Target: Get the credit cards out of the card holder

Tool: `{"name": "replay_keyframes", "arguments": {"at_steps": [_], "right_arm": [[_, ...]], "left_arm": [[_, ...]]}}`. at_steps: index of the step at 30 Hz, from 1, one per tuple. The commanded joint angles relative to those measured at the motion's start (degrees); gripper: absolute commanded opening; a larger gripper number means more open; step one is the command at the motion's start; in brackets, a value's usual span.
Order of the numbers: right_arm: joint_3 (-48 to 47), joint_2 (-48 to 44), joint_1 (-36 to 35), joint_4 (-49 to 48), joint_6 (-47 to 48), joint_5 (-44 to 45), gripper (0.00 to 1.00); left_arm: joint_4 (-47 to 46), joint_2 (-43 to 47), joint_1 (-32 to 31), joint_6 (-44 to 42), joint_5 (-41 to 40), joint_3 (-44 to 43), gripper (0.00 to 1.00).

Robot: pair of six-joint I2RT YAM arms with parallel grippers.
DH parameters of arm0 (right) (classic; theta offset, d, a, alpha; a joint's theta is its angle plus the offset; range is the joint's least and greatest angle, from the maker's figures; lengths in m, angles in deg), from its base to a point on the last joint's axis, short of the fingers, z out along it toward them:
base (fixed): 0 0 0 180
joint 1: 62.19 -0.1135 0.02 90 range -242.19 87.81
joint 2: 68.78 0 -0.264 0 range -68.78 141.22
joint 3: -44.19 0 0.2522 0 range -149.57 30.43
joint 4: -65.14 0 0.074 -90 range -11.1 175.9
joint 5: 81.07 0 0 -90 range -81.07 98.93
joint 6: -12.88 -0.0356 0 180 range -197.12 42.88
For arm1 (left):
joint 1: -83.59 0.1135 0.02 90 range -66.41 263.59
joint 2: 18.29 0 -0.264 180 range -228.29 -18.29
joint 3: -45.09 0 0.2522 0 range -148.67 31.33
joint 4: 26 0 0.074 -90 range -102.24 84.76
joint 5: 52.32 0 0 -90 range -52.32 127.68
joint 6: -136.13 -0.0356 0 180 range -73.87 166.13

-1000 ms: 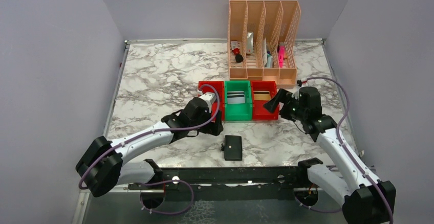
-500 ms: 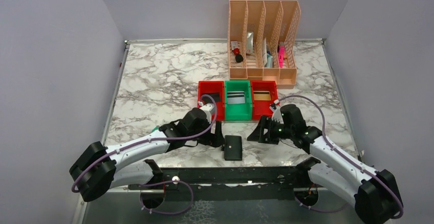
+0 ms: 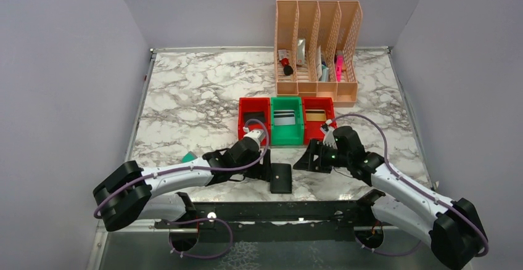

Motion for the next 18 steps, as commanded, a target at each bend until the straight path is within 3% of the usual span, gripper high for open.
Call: {"name": "replay_keyframes", "arguments": {"at_steps": [1, 18], "right_arm": [[0.8, 1.0, -0.8, -2.8, -1.0, -0.4, 0.75], [2.4, 4.0, -1.7, -7.0, -3.0, -0.6, 0.75]], "left_arm": [[-3.6, -1.3, -0.5, 0.9, -1.8, -0.4, 0.69], [-3.4, -3.6, -0.7, -2.2, 5.0, 0.2, 0.42]]}}
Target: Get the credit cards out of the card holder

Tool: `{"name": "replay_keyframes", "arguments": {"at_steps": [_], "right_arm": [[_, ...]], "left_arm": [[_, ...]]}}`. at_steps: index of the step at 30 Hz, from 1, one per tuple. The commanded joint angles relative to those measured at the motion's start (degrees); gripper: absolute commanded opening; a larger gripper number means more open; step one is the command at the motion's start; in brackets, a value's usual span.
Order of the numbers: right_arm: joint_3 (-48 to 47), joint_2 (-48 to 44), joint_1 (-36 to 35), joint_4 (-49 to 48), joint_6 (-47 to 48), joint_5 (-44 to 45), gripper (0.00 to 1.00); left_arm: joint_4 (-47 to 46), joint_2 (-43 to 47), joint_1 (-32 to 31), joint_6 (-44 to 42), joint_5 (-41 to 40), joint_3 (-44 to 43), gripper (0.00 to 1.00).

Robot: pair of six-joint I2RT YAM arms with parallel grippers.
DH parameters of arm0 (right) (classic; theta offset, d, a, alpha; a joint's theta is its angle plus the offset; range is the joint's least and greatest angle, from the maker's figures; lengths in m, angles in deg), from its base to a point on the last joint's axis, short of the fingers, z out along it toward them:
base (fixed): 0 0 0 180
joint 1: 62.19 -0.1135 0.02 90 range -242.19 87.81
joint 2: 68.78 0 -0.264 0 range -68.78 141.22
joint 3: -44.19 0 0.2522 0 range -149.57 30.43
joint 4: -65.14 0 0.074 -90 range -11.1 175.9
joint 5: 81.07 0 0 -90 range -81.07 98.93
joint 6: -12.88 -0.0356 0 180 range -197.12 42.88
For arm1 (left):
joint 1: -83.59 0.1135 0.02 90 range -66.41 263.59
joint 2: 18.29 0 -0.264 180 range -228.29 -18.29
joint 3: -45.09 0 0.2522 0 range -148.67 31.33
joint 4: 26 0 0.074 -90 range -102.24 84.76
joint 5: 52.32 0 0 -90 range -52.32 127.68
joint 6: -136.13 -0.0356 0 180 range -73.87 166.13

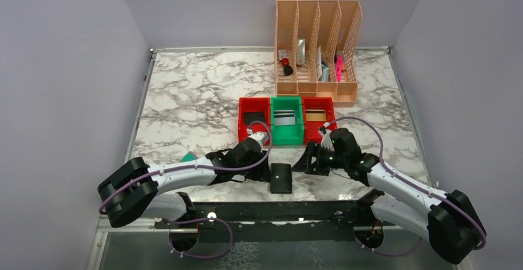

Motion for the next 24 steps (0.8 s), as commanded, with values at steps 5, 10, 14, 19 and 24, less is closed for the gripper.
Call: {"name": "replay_keyframes", "arguments": {"at_steps": [5, 10, 14, 19, 24], "right_arm": [[0.2, 1.3, -0.9, -3.2, -0.8, -0.6, 0.75], [0.0, 2.0, -1.4, -3.8, -1.0, -0.8, 0.75], [-0.6, 2.6, -2.0, -3.7, -0.7, -0.6, 0.75], [-0.7, 3.5, -3.1, -4.8, -1.1, -0.5, 0.75], [-0.8, 4.8, -4.2, -5.7, -1.6, -0.3, 0.75]], "left_arm": [[-1.0, 0.8, -0.4, -0.6, 2.1, 0.7, 0.35], [-0.5, 0.5, -0.4, -1.6, 3.1, 0.8, 0.28], [0.1, 1.3, -0.4, -2.1, 3.4, 1.0, 0.23], [0.7, 3.8, -0.4, -2.9, 2.8, 1.1, 0.17], [1.7, 6.9, -0.4, -3.3, 2.5, 0.9, 0.09]]}}
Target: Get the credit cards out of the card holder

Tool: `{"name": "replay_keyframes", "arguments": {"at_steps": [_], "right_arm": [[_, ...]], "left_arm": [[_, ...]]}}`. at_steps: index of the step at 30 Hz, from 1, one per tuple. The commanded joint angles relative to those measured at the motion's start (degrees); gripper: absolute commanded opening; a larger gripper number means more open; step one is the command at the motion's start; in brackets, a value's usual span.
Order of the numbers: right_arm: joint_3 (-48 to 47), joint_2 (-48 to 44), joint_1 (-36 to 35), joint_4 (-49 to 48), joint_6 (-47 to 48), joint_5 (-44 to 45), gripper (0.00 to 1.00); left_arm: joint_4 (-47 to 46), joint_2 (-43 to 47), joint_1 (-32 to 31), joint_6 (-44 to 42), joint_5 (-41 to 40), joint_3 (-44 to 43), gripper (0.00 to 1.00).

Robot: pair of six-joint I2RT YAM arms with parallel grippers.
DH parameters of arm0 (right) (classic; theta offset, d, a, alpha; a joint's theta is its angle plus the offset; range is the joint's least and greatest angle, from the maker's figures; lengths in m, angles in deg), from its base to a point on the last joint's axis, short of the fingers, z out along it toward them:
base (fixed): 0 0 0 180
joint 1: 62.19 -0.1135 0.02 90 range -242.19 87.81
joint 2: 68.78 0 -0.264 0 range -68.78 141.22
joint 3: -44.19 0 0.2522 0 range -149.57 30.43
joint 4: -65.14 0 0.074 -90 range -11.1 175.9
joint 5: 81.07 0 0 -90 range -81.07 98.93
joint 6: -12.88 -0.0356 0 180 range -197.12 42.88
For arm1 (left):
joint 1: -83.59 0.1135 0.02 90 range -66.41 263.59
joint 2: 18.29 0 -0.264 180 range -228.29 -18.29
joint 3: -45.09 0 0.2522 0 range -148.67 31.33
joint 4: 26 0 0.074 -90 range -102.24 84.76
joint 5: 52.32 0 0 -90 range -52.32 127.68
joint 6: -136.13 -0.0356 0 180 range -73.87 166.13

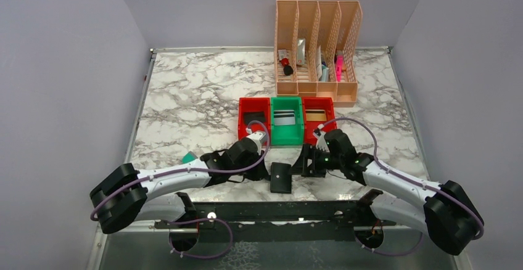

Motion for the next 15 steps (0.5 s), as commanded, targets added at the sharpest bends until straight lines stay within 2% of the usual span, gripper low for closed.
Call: {"name": "replay_keyframes", "arguments": {"at_steps": [1, 6, 12, 15], "right_arm": [[-0.8, 0.8, -1.1, -2.7, -0.7, -0.2, 0.76], [-0.4, 0.2, -1.6, -3.2, -2.2, 1.1, 0.76], [2.4, -4.0, -1.6, -5.6, -7.2, 3.6, 0.77], [2.2, -6.4, -1.6, -3.0, -7.4, 6.6, 0.77]], "left_arm": [[1.5, 4.0, -0.2, -1.3, 0.5, 0.2, 0.08], [2.2, 7.6, -0.2, -1.1, -0.8, 0.4, 0.0], [2.2, 12.1, -0.2, -0.8, -0.4, -0.2, 0.0], [2.0, 14.3, -0.2, -0.4, 0.2, -1.2, 0.0]]}}
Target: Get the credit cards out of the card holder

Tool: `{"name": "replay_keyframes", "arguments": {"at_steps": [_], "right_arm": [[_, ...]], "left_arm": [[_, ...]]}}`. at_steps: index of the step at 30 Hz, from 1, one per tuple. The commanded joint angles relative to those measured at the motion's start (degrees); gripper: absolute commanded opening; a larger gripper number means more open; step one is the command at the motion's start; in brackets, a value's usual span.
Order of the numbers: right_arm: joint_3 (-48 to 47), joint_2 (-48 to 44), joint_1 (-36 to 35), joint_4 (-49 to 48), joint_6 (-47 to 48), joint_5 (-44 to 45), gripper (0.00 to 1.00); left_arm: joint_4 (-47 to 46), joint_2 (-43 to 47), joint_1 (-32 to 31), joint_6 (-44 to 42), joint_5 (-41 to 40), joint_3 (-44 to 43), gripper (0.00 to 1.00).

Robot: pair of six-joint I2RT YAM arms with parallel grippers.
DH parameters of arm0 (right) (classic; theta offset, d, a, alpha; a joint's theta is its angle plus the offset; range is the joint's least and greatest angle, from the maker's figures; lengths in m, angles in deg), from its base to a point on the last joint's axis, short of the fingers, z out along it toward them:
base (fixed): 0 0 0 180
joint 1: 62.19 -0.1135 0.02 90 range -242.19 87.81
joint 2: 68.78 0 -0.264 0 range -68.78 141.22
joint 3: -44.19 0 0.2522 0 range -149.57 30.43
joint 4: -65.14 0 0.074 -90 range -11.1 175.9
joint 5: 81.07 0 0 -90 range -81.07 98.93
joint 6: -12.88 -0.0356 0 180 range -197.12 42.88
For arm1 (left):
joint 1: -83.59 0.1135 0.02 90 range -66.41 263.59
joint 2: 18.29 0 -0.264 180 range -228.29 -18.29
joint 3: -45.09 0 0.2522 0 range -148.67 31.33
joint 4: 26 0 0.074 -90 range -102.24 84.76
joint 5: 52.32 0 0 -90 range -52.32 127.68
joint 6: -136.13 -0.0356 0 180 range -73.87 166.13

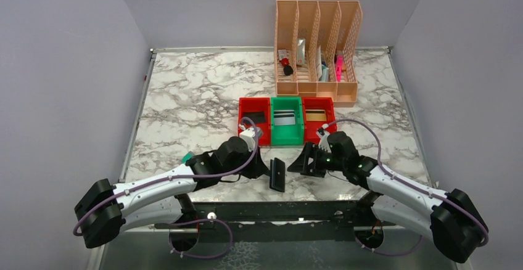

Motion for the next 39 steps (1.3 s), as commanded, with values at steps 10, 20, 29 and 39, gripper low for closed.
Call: {"name": "replay_keyframes", "arguments": {"at_steps": [10, 20, 29, 39], "right_arm": [[0.9, -9.3, -0.4, 5.9, -4.8, 11.7, 0.79], [0.7, -9.7, -0.4, 6.4, -4.4, 12.2, 0.79], [0.8, -6.4, -0.4, -2.7, -0.5, 2.2, 0.69], [-2.3, 5.2, -2.4, -8.8, 1.4, -4.2, 0.63]], "left_arm": [[-2.4, 1.4, -0.3, -0.1, 4.6, -3.5, 0.0], [0.7, 0.8, -0.4, -1.1, 2.0, -4.2, 0.0], [7.5, 5.0, -0.4, 2.2, -8.2, 0.7, 0.0], [10.3, 2.8, -0.3, 4.0, -13.6, 2.7, 0.0]]}}
